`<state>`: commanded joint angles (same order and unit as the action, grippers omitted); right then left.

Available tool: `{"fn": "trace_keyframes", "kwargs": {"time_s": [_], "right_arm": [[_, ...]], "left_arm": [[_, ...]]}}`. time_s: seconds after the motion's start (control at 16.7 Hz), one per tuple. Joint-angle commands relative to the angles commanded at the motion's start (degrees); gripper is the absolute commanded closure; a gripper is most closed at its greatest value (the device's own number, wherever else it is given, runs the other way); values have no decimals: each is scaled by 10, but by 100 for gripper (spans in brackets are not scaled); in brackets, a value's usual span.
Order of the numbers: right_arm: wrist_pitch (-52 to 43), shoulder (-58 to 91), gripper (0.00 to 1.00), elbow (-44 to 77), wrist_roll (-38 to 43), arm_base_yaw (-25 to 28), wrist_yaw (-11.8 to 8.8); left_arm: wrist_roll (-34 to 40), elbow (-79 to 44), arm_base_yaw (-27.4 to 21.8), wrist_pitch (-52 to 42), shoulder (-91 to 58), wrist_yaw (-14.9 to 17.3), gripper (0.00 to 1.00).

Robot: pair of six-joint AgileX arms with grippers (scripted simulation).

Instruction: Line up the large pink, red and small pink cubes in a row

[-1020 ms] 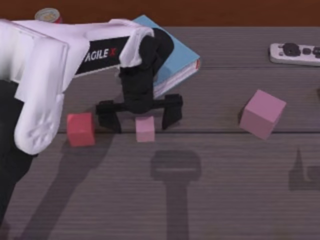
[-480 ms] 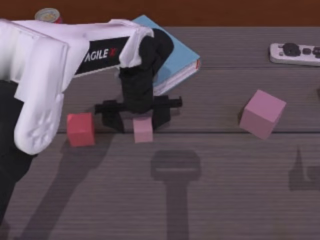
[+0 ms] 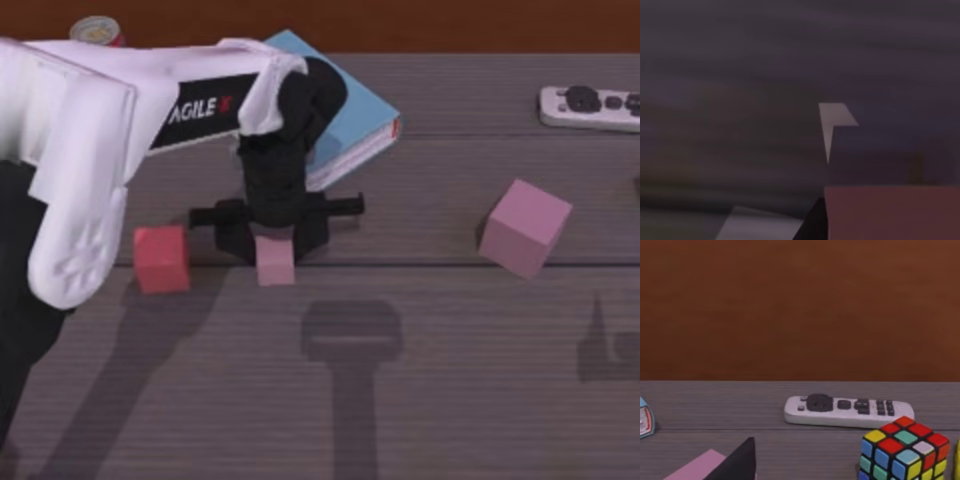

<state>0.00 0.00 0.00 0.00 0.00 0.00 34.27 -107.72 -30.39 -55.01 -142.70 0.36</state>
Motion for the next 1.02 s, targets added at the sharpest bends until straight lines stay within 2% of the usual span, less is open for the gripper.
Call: {"fn": "trace_keyframes", "kwargs": {"time_s": [0.42,0.78,1.02], "right_arm": [[0,0,0,0,0,0,0],[0,0,0,0,0,0,0],[0,0,0,0,0,0,0]], "left_arm": [[-7,-11,3,-20,23,-8,100],[-6,-84,12,-132,57,-9,100],[-6,-91,13,-140,62,-9,100]]}}
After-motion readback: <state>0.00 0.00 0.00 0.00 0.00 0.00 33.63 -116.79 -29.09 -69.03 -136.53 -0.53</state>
